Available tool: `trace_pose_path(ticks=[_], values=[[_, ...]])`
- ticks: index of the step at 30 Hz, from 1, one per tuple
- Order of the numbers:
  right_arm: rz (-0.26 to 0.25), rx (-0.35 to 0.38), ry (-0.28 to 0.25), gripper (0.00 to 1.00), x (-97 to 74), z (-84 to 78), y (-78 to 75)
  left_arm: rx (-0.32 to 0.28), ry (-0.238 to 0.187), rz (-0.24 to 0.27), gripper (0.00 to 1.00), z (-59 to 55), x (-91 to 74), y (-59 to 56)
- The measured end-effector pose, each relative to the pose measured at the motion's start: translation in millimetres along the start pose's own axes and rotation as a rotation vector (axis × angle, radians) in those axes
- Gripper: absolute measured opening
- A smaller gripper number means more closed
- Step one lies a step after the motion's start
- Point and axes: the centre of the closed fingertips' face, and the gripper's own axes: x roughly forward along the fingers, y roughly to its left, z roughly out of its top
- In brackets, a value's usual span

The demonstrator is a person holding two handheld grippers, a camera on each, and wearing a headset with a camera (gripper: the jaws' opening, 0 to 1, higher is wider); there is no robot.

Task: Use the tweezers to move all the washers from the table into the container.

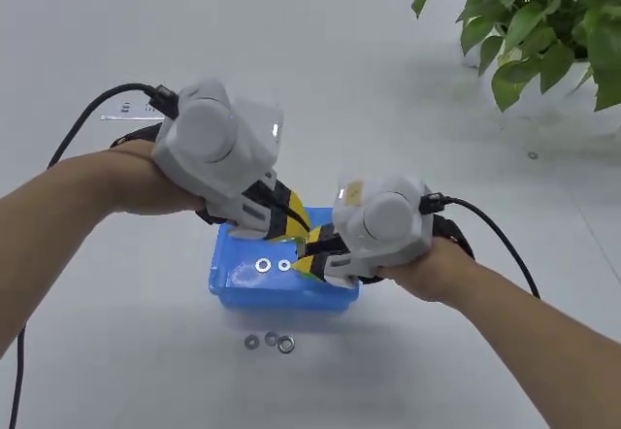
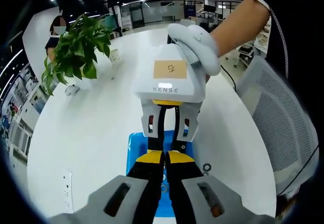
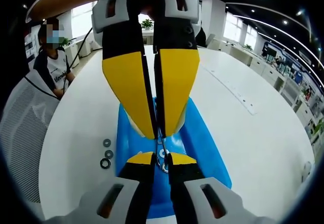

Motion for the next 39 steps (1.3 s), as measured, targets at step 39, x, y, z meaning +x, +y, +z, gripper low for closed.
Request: trace_pose_path(ticks=[39], values=[[-0.033,-0.041,-0.06,0.12,-38.7,43.0,40.2,0.046,0.008,0.029,0.05,35.8,-45.4,-41.6]])
